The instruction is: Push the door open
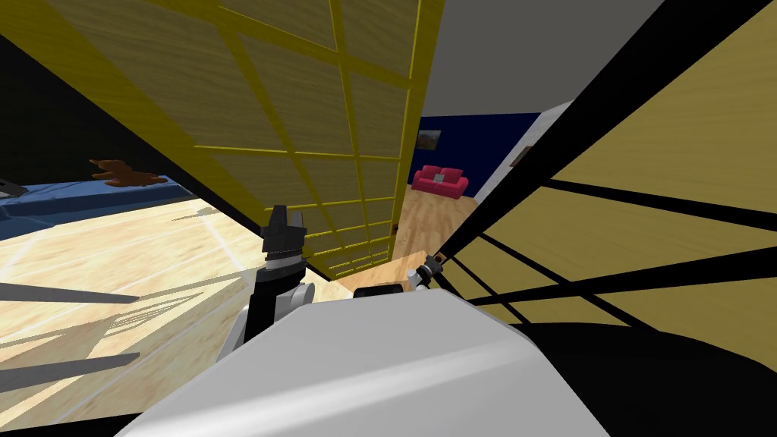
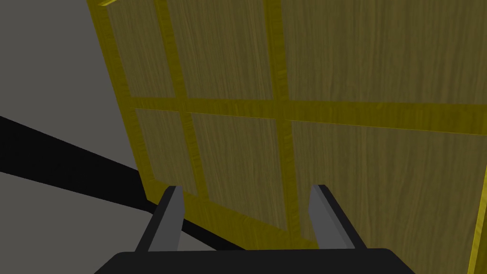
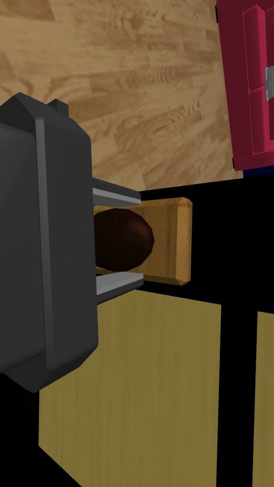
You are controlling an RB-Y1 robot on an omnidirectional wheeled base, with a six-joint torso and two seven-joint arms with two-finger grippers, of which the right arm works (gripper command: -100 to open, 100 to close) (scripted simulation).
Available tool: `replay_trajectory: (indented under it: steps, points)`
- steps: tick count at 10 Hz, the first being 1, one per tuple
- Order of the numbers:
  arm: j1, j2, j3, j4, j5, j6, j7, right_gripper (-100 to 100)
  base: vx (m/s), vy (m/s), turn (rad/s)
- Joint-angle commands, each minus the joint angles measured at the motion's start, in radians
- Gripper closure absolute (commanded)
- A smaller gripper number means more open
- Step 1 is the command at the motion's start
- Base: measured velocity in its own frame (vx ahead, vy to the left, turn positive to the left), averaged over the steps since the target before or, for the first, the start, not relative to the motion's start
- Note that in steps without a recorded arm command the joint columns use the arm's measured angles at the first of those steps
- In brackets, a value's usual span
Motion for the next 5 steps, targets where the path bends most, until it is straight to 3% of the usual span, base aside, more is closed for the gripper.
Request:
replay_trajectory:
  steps: [1, 3, 5]
  points:
    - [0.002, 0.001, -0.001, 0.001, -0.001, -0.002, 0.0, 100, -0.007, 0.015, 0.001]
    - [0.002, 0.001, -0.001, 0.001, -0.001, -0.002, 0.0, 100, -0.004, 0.004, 0.003]
    - [-0.012, -0.013, -0.049, 0.017, 0.014, -0.005, -0.005, 100, 0.016, -0.034, 0.078]
